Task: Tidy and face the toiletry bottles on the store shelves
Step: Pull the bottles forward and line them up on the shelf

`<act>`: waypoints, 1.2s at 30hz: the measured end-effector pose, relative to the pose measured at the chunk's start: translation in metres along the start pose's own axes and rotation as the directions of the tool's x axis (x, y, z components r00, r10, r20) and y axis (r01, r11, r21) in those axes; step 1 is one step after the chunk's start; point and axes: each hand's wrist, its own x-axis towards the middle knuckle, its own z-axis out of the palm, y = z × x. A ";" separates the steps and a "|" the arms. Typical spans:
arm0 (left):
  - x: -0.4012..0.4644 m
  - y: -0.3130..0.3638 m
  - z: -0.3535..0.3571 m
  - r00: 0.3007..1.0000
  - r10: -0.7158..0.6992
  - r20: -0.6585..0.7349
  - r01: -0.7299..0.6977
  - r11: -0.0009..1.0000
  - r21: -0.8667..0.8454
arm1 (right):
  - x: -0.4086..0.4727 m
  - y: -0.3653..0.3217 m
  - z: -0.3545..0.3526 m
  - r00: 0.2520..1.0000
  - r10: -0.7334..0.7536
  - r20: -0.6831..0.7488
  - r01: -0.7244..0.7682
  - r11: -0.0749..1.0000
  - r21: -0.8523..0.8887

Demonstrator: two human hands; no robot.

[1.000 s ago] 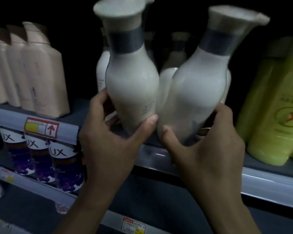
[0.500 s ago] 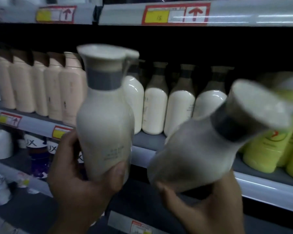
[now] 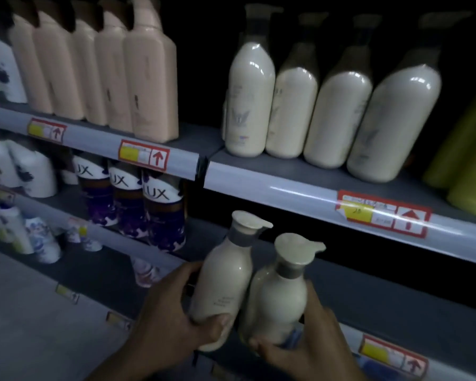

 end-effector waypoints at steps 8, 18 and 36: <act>0.001 -0.027 0.020 0.981 -0.168 0.096 0.180 0.974 -0.138 | 0.016 0.025 0.014 1.000 0.010 -0.016 -0.009 0.995 0.095; 0.068 -0.020 0.039 0.951 -0.279 0.134 0.309 0.889 -0.339 | 0.063 0.031 -0.013 0.975 0.107 -0.195 -0.081 0.988 0.135; 0.137 -0.043 0.100 0.940 -0.264 0.217 0.334 0.845 -0.417 | 0.099 0.078 -0.011 0.892 0.228 -0.390 -0.262 0.964 -0.036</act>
